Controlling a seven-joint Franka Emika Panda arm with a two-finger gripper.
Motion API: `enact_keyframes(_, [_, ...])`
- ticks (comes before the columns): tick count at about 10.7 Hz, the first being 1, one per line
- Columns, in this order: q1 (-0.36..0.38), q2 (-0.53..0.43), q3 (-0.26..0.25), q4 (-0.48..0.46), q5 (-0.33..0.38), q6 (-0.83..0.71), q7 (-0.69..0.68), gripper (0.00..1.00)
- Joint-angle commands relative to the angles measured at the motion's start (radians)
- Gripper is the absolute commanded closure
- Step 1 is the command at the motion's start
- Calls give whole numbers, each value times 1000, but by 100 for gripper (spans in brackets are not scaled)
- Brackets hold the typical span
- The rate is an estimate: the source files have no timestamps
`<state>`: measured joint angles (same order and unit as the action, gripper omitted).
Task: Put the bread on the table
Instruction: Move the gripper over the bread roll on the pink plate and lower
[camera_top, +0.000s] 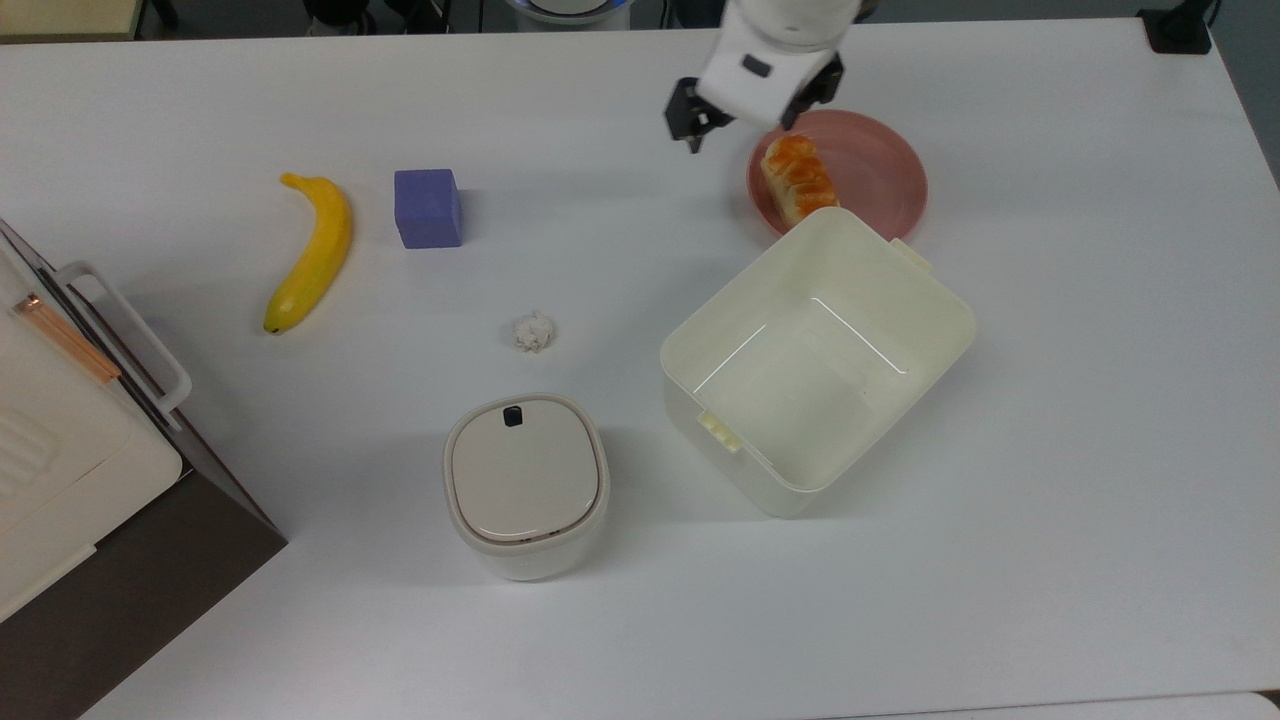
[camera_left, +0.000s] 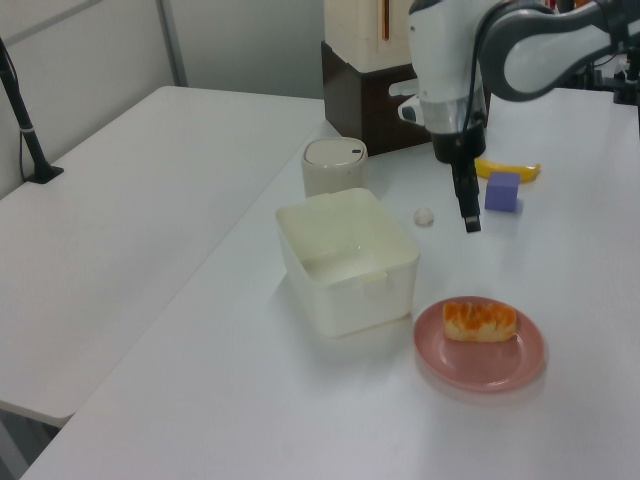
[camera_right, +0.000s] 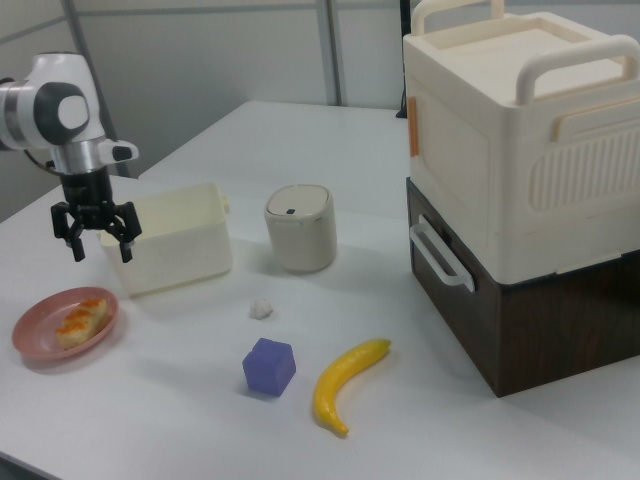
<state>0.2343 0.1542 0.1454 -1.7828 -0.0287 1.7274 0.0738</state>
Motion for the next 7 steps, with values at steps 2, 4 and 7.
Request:
enact_keyframes(2, [138, -15, -3, -197, 3, 286, 147, 0])
enact_keyframes(4, [183, 39, -4, -199, -3, 296, 171, 0])
enact_keyframes(7, [180, 74, -4, -202, -28, 307, 187, 4])
